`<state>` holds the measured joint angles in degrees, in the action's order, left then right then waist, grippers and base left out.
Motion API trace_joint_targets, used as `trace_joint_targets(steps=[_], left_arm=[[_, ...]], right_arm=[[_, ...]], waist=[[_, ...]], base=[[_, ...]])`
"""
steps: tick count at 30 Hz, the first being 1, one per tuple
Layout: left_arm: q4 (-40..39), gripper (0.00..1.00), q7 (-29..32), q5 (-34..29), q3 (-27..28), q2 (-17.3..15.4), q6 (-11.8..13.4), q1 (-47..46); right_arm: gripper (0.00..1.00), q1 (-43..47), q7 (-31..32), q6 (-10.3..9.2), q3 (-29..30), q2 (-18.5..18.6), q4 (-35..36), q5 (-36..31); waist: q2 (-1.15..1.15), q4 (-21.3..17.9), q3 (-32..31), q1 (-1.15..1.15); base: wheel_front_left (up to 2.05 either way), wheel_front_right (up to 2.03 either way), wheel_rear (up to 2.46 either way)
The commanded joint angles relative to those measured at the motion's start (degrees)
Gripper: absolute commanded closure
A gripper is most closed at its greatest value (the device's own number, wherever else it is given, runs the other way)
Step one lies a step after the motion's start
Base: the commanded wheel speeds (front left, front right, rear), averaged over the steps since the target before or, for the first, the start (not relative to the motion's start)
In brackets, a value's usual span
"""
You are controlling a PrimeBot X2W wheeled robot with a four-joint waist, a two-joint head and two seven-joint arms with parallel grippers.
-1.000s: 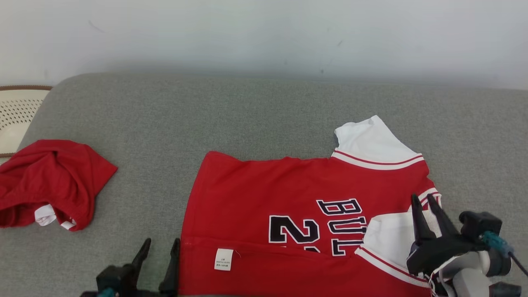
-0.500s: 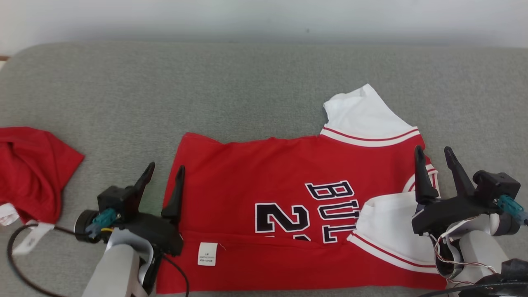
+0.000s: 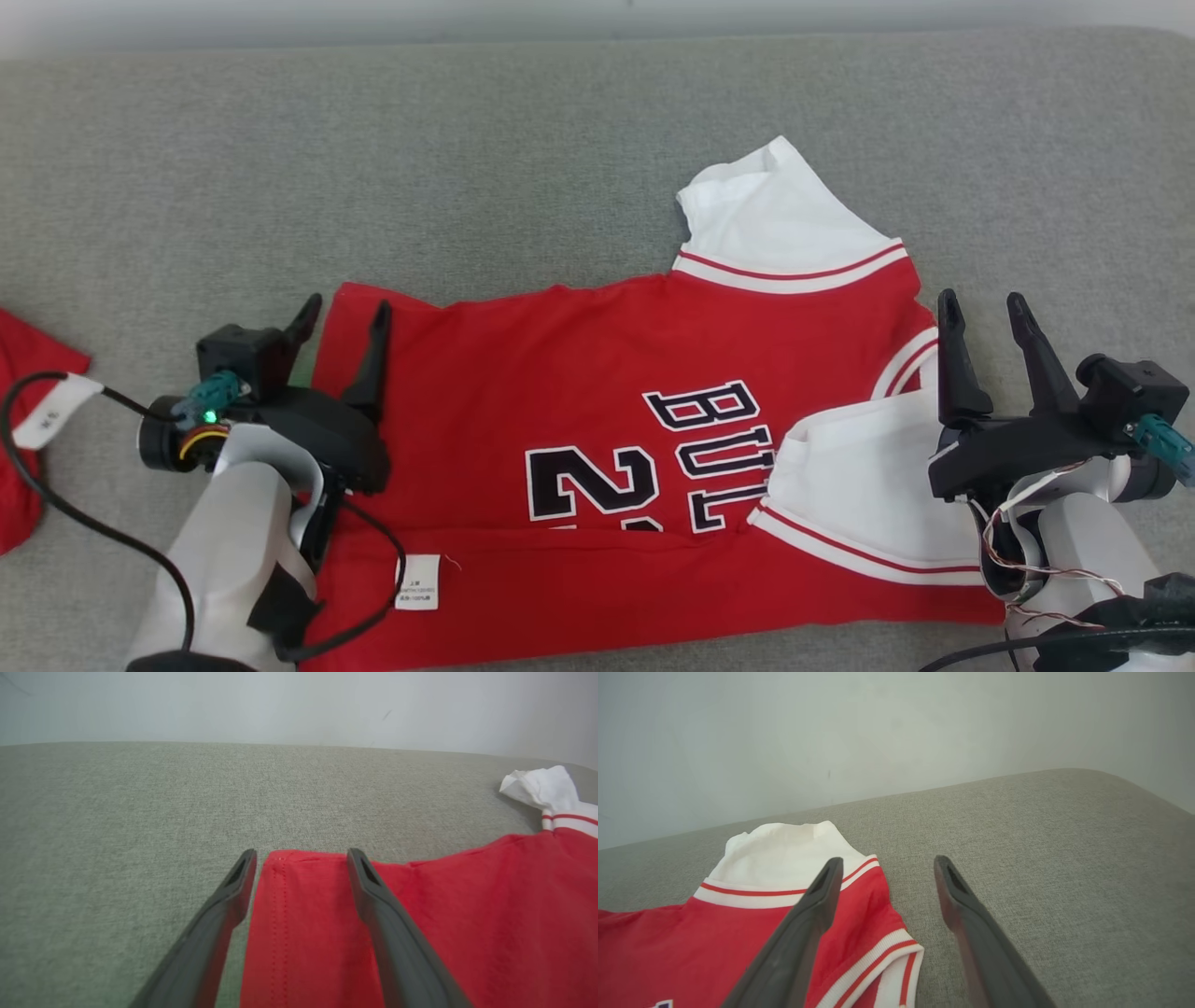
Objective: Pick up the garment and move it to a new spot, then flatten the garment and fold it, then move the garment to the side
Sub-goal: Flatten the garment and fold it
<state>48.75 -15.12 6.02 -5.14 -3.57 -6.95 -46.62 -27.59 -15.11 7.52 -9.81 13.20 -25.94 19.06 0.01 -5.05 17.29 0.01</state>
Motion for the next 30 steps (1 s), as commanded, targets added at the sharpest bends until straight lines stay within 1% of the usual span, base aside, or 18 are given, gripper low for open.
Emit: trace_joint_targets(steps=[1, 6, 12, 18, 19, 20, 22, 23, 24, 25, 30], left_arm=[[1.37, 0.0, -0.05, 0.35, 0.62, -0.62, 0.42, -1.45], [4.03, 0.0, -0.05, 0.24, 1.61, -0.87, 1.8, -2.55], [6.82, 0.0, -0.05, -0.06, 1.46, -0.87, 1.79, -3.59], [7.01, 0.01, -0.05, 0.07, 1.79, -0.76, 2.2, -4.18], [7.11, 0.09, -0.05, -0.02, 1.74, -0.72, 2.33, -4.29], [7.28, 0.31, -0.05, -0.08, 1.73, -0.69, 2.42, -4.36], [7.47, 0.58, -0.05, 0.07, 1.89, -0.66, 2.45, -4.38], [7.52, 0.67, -0.05, 0.3, 1.99, -0.64, 2.41, -4.37], [7.49, 0.73, -0.05, 0.4, 2.06, -0.63, 2.36, -4.36], [7.17, 1.0, -0.05, 0.49, 2.15, -0.62, 2.34, -4.33], [2.89, 1.0, -0.05, 0.34, 2.32, -0.49, 2.15, -2.46]], right_arm=[[0.0, -0.12, 0.0, -0.07, -0.04, -0.23, 0.22, 0.04], [0.0, 0.11, 0.0, -0.07, 0.6, -0.6, 0.41, 0.07], [0.0, -0.57, 0.0, -0.07, 0.49, -0.91, 0.61, 0.03], [0.0, -1.17, 0.0, -0.07, -0.09, -1.08, 1.12, 0.18], [0.0, -1.14, 0.0, -0.07, -0.21, -1.11, 1.18, 0.26], [0.0, -1.13, 0.0, -0.08, -0.3, -1.12, 1.17, 0.36], [0.0, -1.32, 0.0, -0.07, -0.44, -1.04, 1.25, 0.5], [0.0, -1.38, 0.0, -0.07, -0.47, -0.93, 1.31, 0.59], [0.0, -1.42, 0.0, -0.07, -0.48, -0.79, 1.35, 0.69], [0.0, -1.45, 0.0, -0.07, -0.46, -0.63, 1.38, 0.76], [0.0, -1.66, 0.0, -0.07, 0.43, -0.41, 1.49, 1.32]], waist=[[-0.01, -0.86, 0.77, -0.01], [-0.01, -1.21, 1.04, -0.01], [-0.01, -1.37, 1.39, -0.01], [-0.01, -1.64, 1.68, -0.01], [-0.01, -1.72, 1.71, -0.01], [-0.01, -1.8, 1.72, -0.01], [-0.01, -1.93, 1.71, -0.01], [-0.01, -1.95, 1.7, -0.01], [-0.01, -1.95, 1.68, -0.01], [-0.01, -1.91, 1.68, -0.01], [-0.01, -1.18, 1.55, -0.01]], base=[[0.0, 0.0, 0.0], [0.0, 0.0, 0.0], [0.0, 0.0, 0.0], [0.0, 0.0, 0.0], [0.0, 0.0, 0.0], [0.0, 0.0, 0.0], [0.0, 0.0, 0.0], [0.0, 0.0, 0.0], [0.0, 0.0, 0.0], [0.0, 0.0, 0.0], [0.0, 0.0, 0.0]])
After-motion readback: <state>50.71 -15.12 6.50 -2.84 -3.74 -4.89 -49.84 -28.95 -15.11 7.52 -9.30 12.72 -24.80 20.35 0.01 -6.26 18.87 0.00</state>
